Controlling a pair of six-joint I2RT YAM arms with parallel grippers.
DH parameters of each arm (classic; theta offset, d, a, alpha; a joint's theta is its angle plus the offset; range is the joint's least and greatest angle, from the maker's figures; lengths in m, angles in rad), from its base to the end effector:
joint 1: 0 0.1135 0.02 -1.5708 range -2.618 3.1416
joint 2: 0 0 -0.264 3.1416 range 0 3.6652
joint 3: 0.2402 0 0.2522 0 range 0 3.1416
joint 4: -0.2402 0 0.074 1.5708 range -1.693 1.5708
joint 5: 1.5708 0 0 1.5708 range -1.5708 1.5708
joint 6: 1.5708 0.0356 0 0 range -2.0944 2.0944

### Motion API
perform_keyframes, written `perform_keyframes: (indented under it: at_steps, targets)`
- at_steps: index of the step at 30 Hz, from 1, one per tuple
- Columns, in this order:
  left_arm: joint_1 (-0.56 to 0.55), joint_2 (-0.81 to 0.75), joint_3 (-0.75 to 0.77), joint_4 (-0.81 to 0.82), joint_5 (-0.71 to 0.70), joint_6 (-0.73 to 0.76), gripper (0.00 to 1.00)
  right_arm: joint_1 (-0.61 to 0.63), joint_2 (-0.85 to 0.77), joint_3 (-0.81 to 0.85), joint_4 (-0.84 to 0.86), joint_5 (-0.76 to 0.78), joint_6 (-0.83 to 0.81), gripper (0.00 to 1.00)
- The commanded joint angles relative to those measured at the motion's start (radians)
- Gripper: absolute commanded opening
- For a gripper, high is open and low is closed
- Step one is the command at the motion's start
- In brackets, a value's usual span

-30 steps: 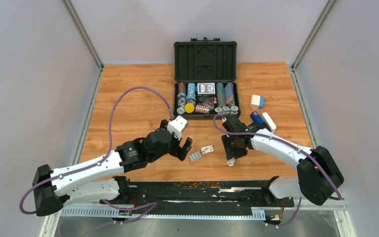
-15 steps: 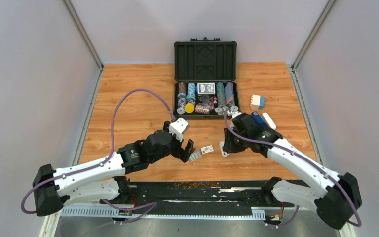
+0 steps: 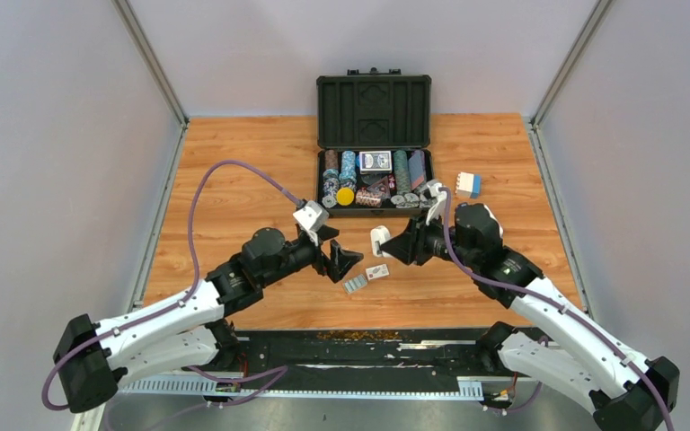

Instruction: Load the staples into the stapler

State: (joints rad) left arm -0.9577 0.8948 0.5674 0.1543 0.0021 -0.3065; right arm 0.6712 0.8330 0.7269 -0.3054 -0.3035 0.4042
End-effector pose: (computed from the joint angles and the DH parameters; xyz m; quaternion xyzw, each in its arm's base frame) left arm 0.1231 -0.1751 0.2786 0.2455 0.7251 -0.3808 0.5186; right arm 0.1432 0.1273 0.2994 -0.1921 0.8087 0.3859 0.4003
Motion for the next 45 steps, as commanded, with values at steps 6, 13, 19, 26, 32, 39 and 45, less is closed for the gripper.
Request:
perform_keyframes:
  at_steps: [6,13,19,26,32,39,45]
  targets:
    - [0.081,0.006,-0.063,0.355,0.381,-0.13,0.97,0.001,-0.009,-0.06,0.375,-0.25,0.078,0.0]
    - [0.085,0.048,-0.059,0.501,0.528,-0.201,0.91,-0.011,-0.023,-0.088,0.481,-0.344,0.099,0.0]
    - [0.1,0.061,-0.058,0.548,0.595,-0.236,0.76,-0.023,-0.028,-0.111,0.552,-0.428,0.11,0.0]
    - [0.104,0.076,-0.06,0.565,0.629,-0.256,0.47,-0.042,-0.029,-0.122,0.586,-0.468,0.112,0.0]
    - [0.11,0.096,-0.062,0.565,0.661,-0.265,0.28,-0.05,-0.018,-0.125,0.596,-0.499,0.099,0.0]
    - [0.156,0.027,-0.009,0.246,0.628,-0.12,0.0,-0.085,-0.015,-0.061,0.388,-0.533,-0.085,0.0]
    - [0.157,0.023,0.157,-0.27,0.5,0.159,0.0,-0.181,0.021,0.021,0.167,-0.572,-0.213,0.0]
